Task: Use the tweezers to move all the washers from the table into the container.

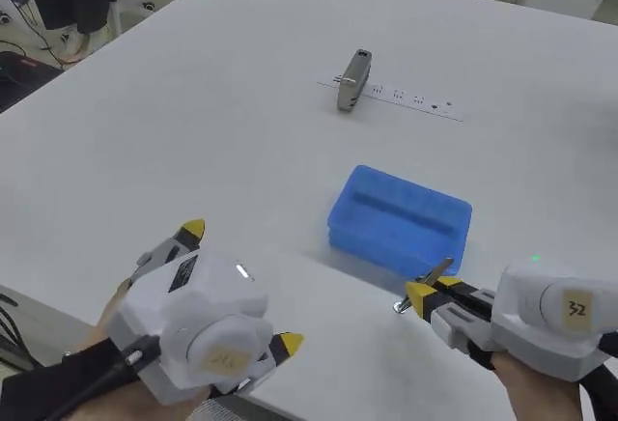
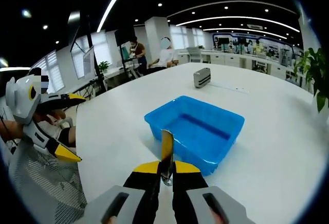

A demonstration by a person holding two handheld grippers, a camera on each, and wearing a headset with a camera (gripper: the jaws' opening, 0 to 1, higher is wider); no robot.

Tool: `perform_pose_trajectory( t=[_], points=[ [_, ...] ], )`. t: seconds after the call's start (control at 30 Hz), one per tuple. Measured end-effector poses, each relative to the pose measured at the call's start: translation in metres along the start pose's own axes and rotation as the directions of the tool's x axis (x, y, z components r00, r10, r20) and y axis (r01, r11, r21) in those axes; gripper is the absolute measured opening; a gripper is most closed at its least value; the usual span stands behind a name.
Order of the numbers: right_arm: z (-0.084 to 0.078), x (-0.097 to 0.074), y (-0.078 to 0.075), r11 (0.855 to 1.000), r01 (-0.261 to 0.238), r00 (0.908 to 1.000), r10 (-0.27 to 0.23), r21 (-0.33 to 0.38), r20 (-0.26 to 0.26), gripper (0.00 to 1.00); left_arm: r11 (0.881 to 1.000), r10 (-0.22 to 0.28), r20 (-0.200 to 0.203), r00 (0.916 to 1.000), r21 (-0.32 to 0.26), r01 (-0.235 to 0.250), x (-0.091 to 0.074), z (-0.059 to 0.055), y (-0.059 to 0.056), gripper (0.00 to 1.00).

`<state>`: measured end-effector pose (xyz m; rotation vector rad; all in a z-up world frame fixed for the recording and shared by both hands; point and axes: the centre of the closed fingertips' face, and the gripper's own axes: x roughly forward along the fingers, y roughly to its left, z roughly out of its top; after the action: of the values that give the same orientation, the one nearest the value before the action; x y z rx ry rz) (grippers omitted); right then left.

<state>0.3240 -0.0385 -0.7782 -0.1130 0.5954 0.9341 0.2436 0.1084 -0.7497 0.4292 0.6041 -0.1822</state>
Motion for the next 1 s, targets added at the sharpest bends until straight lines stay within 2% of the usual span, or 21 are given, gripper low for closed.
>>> perform_pose_trajectory(
  t=[0.63, 0.9, 1.0],
  points=[
    [0.001, -0.003, -0.002, 1.0, 0.014, 0.9999, -0.014, -0.006, 0.001, 0.04, 1.0, 0.006, -0.001, 1.0, 0.011, -0.006, 0.0, 0.001, 0.001, 0.98],
    [0.016, -0.01, 0.001, 1.0, -0.005, 0.9994, 0.005, 0.006, 0.033, 0.04, 1.0, 0.006, -0.014, 0.9999, 0.019, -0.006, 0.001, -0.002, 0.0, 0.98],
    [0.028, -0.014, 0.002, 1.0, -0.011, 0.9978, 0.01, 0.015, 0.066, 0.04, 1.0, 0.01, -0.019, 0.9998, 0.025, -0.009, 0.001, -0.003, 0.0, 0.98]
  ],
)
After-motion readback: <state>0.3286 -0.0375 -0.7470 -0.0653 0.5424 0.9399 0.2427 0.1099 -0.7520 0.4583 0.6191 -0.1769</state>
